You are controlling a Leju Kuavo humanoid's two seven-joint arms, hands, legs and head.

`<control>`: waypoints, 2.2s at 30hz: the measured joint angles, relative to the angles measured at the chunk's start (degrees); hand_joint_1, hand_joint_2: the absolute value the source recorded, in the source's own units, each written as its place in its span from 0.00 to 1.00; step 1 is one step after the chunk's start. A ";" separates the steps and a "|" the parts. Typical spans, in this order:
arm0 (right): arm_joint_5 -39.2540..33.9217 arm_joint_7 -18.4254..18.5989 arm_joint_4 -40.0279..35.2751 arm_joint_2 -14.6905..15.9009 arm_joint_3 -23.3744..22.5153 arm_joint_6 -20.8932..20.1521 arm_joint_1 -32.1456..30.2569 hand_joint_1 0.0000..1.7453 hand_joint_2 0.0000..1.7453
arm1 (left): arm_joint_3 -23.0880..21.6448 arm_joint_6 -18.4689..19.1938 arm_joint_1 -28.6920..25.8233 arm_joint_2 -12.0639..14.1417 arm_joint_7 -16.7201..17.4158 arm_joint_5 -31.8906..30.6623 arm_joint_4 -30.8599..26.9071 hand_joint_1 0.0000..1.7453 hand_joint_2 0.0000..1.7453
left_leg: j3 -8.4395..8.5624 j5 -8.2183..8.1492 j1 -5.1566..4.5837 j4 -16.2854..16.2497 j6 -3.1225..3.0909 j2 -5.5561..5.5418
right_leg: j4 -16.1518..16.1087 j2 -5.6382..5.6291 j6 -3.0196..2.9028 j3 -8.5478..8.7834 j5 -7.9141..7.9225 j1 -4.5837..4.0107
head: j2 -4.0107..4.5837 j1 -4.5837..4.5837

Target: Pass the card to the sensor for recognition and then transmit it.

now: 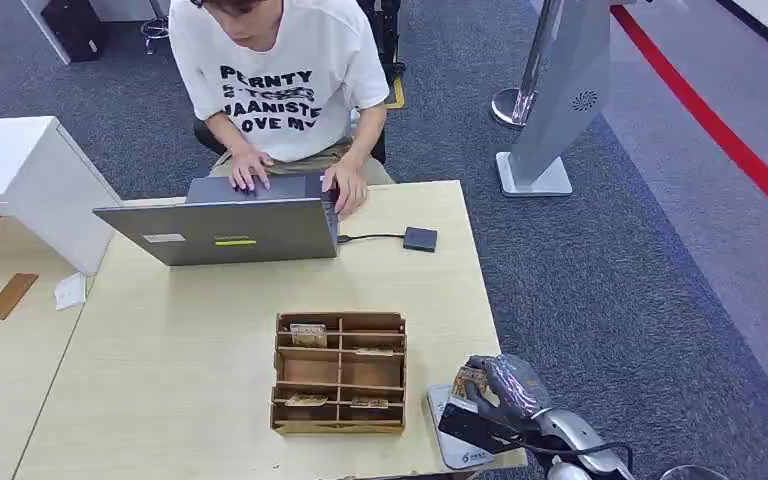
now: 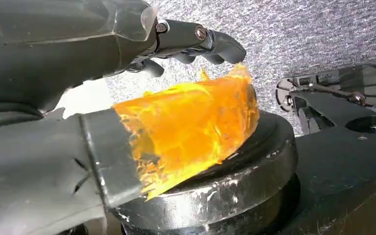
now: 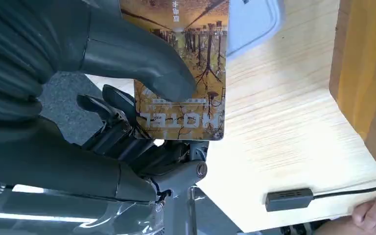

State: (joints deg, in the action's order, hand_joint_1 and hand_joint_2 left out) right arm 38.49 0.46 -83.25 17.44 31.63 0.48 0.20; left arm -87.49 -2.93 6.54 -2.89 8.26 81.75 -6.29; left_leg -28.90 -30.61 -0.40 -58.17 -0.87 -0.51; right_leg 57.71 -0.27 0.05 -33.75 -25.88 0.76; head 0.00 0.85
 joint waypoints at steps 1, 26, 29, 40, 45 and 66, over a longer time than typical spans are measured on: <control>0.00 0.00 0.02 -0.02 0.00 0.00 -0.01 1.00 1.00 | 0.00 0.00 0.00 0.00 0.00 0.02 0.00 0.00 0.00 | 0.00 0.00 0.00 0.00 0.00 0.00 | 0.00 0.00 0.00 0.00 0.00 0.00 | 0.00 0.00; 0.00 0.02 0.07 -0.13 0.00 0.09 -0.23 1.00 1.00 | 0.00 -0.20 -0.02 0.00 0.00 0.22 0.00 0.00 0.00 | 0.01 0.00 0.00 0.00 0.00 0.00 | 0.00 0.00 0.00 0.01 0.00 0.00 | 0.00 0.00; 0.00 0.02 0.07 -0.13 0.00 0.13 -0.24 1.00 1.00 | 0.00 -0.22 -0.02 0.02 0.00 0.37 0.00 0.00 0.00 | 0.01 0.00 0.00 0.00 0.00 0.00 | 0.00 0.00 0.00 0.01 0.00 0.00 | 0.00 0.00; -0.04 0.02 0.04 -0.13 -0.02 0.15 -0.27 1.00 1.00 | 0.00 -0.31 -0.02 0.02 0.00 0.37 0.00 0.00 0.00 | 0.02 0.00 0.00 0.00 0.00 0.00 | -0.01 0.00 0.00 0.02 0.00 0.00 | 0.00 0.00; -0.04 0.02 0.07 -0.13 0.00 0.15 -0.28 1.00 1.00 | 0.00 -0.31 -0.02 0.02 -0.15 0.37 0.00 0.00 0.00 | 0.02 0.00 0.00 0.00 0.00 0.00 | -0.01 0.00 0.00 0.02 0.00 0.00 | 0.00 0.00; -0.04 0.04 0.04 -0.22 -0.02 0.15 -0.29 1.00 1.00 | 0.00 -0.33 -0.02 0.04 -0.17 0.37 0.00 0.00 0.00 | 0.03 0.00 0.00 0.00 0.00 0.00 | -0.01 0.00 0.00 0.02 0.00 0.00 | 0.00 0.00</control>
State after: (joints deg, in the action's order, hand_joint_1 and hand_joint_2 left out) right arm 38.45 0.50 -83.21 17.22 31.61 0.63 -0.09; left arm -87.49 -3.26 6.52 -2.84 8.09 82.12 -6.29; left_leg -28.87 -30.61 -0.40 -58.17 -0.87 -0.50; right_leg 57.70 -0.27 0.05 -33.72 -25.88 0.76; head 0.00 0.85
